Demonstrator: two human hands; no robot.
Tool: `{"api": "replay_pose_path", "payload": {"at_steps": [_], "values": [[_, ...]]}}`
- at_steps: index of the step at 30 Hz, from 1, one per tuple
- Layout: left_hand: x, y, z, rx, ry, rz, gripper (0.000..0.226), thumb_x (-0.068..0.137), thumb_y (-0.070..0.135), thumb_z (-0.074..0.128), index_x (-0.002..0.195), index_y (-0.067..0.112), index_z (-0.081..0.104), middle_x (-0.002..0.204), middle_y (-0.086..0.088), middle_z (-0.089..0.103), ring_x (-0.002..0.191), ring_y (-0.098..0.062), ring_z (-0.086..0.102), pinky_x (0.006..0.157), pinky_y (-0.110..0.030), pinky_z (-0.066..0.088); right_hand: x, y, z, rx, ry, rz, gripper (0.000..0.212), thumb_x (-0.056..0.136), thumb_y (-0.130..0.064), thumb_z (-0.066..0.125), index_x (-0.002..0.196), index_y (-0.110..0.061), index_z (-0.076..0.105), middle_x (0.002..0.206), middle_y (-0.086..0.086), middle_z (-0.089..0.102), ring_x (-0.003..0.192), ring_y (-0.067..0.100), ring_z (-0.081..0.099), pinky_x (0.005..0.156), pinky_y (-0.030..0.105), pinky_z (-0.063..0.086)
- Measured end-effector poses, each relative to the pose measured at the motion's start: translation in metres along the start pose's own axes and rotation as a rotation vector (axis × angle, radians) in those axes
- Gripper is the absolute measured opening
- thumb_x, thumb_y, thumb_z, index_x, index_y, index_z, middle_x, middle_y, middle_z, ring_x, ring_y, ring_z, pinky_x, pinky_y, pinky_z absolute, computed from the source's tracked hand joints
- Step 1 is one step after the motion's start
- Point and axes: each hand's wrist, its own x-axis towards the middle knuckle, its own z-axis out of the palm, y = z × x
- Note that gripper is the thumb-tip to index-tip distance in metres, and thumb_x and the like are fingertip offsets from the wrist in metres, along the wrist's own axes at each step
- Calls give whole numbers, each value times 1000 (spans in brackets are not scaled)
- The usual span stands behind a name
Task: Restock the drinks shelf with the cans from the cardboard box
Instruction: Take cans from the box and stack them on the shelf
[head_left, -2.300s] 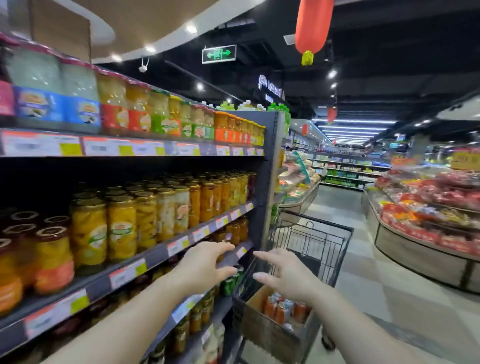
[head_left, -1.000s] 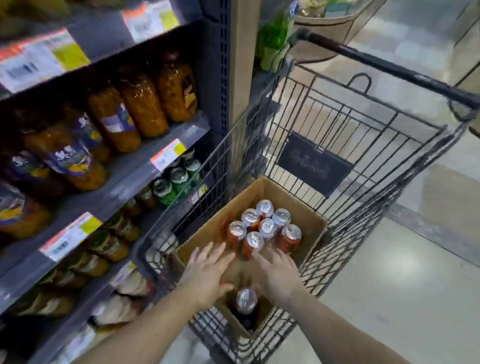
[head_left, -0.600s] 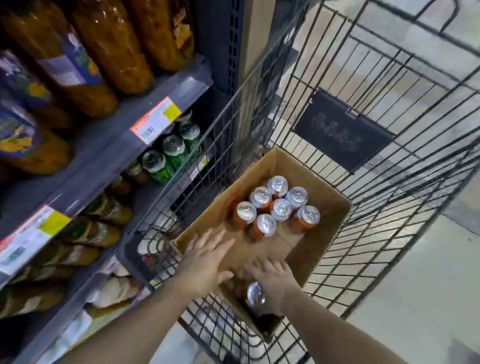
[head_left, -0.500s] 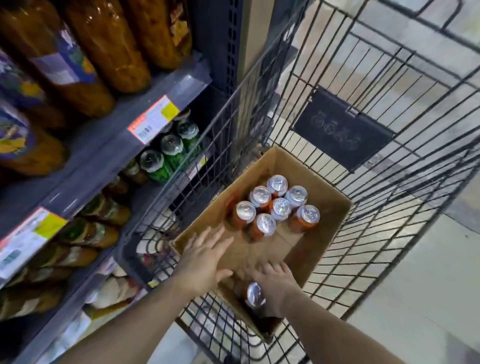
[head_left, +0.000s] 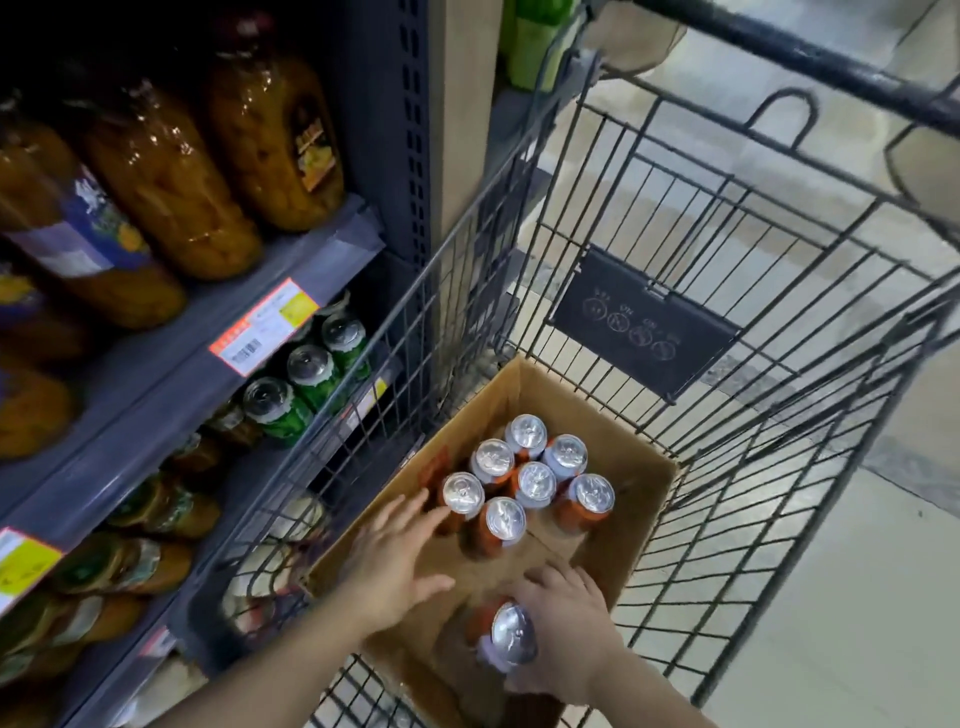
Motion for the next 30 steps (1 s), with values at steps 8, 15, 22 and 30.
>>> {"api": "replay_pose_path", "payload": {"at_steps": [8, 15, 22, 30], "values": [[80, 30, 45, 76, 140, 53, 97, 67, 62, 75, 147, 48, 22, 163, 5, -14, 142, -12, -27, 113, -38, -19, -16, 39, -52, 68, 144, 91, 98, 57, -65, 76, 142, -47, 32, 150, -18, 26, 146, 13, 9, 122, 39, 4], [111, 22, 81, 279, 102, -35, 91, 60, 67, 76, 138, 47, 34, 161, 0, -23, 138, -31, -39, 114, -56, -19, -10, 40, -38, 146, 197, 76, 99, 57, -65, 75, 141, -57, 24, 148, -23, 22, 147, 9, 2, 119, 35, 0], [76, 27, 53, 170, 246, 55, 85, 52, 81, 63, 129, 48, 50, 162, 2, 6, 146, -24, -20, 108, -38, -33, -18, 38, -44, 192, 235, 51, 96, 49, -67, 77, 137, -45, 43, 140, -21, 36, 140, 8, 21, 117, 30, 15], [-33, 55, -45, 15, 241, 159, 90, 48, 73, 76, 130, 49, 48, 158, 11, 6, 143, -10, -19, 112, -36, -21, -88, -5, -102, 308, 299, 11, 75, 58, -55, 81, 123, -31, 53, 109, -12, 55, 108, 14, 52, 94, 32, 45]]}}
